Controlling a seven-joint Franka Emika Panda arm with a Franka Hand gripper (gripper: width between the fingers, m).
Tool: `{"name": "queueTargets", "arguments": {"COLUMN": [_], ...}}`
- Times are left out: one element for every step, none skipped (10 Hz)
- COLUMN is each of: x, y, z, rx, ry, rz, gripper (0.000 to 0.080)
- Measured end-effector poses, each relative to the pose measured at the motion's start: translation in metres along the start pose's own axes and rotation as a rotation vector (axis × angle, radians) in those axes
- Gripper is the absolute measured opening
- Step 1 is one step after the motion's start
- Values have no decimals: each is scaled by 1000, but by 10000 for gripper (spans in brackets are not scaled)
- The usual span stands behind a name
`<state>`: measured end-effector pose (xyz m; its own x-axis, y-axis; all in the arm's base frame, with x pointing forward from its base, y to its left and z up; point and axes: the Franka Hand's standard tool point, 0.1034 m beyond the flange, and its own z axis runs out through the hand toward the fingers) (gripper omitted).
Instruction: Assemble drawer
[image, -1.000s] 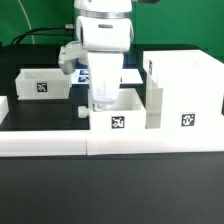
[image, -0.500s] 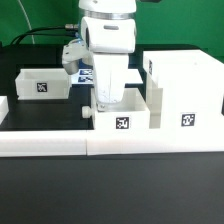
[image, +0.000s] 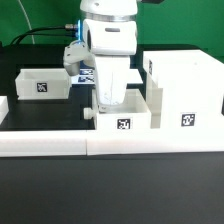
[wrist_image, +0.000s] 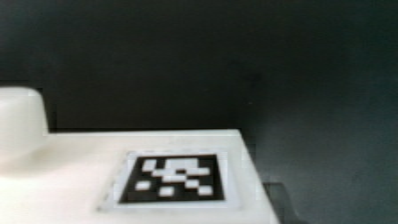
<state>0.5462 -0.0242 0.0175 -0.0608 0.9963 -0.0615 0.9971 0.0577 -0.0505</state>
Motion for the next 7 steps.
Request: {"name": "queueTargets", "arguments": {"x": [0, 1, 4, 5, 6, 6, 6], "y": [0, 0, 2, 4, 5, 4, 4], "z": [0, 0, 0, 0, 1, 3, 4], "rx": [1, 0, -1, -9, -24, -20, -19], "ry": [0, 1, 3, 4, 5, 5, 5], "rz": [0, 0, -4, -5, 0, 1, 2], "gripper": [42, 42, 42, 42, 42, 42, 42]}}
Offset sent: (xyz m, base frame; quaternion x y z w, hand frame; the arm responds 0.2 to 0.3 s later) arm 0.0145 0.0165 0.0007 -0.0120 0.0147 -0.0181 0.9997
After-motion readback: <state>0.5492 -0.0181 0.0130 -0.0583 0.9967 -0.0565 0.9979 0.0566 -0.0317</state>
